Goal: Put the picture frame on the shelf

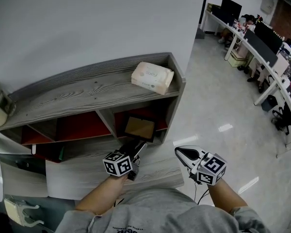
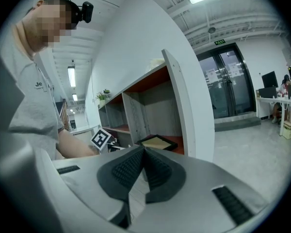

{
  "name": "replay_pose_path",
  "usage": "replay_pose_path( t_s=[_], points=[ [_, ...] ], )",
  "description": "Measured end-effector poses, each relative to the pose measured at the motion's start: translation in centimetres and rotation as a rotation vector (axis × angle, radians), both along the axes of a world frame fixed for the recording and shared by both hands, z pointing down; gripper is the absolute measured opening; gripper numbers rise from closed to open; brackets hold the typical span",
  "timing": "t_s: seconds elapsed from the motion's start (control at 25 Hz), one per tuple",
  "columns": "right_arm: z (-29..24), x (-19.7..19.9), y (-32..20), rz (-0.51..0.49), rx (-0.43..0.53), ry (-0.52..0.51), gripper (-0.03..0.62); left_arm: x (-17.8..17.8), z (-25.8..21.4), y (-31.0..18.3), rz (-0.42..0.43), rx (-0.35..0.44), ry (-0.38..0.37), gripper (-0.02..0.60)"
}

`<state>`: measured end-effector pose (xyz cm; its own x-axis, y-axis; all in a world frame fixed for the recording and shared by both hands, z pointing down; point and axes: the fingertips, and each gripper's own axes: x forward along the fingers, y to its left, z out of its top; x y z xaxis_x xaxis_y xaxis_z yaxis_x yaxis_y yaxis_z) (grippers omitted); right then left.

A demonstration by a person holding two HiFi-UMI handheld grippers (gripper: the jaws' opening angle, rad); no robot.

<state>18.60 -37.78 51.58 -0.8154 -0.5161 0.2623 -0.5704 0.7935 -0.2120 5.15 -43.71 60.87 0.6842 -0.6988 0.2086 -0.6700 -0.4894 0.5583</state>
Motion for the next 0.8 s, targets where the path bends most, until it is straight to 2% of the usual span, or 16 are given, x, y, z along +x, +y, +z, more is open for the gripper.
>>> replay_pose_path(
  t_s=[0.08,0.12,0.24,0.32,0.4,0.6,0.8],
  points=[
    [-0.1,0.0,-0.1,-0.002,0.001,0.0,0.01,0.1,0.2,0.4,0.022,0.041,-0.133,0.196],
    [-0.1,-0.1,-0.1,-0.003,0.001,-0.001,0.011,0.1,0.4,0.5,0.028,0.071,-0.222,0.195],
    [-0.2,-0.2,0.0,-0.006,0.001,-0.002,0.011,0.0,0.5,1.0,0.029,0.217,-0.526,0.189],
    [-0.2,-0.3,0.2,-0.008,-0.001,0.0,0.011,0.0,0.3,1.4,0.026,0.303,-0.653,0.181],
    [-0.2,-0.3,0.2,-0.007,-0.001,0.003,0.011,0.1,0.2,1.3,0.019,0.334,-0.697,0.176],
    [-0.1,-0.1,0.4,0.001,-0.005,0.007,0.011,0.3,0.1,-0.2,0.013,0.313,-0.714,0.135],
    [0.1,0.2,0.8,0.001,-0.013,0.014,0.011,0.8,0.1,-1.2,0.012,0.303,-0.729,0.133]
  ],
)
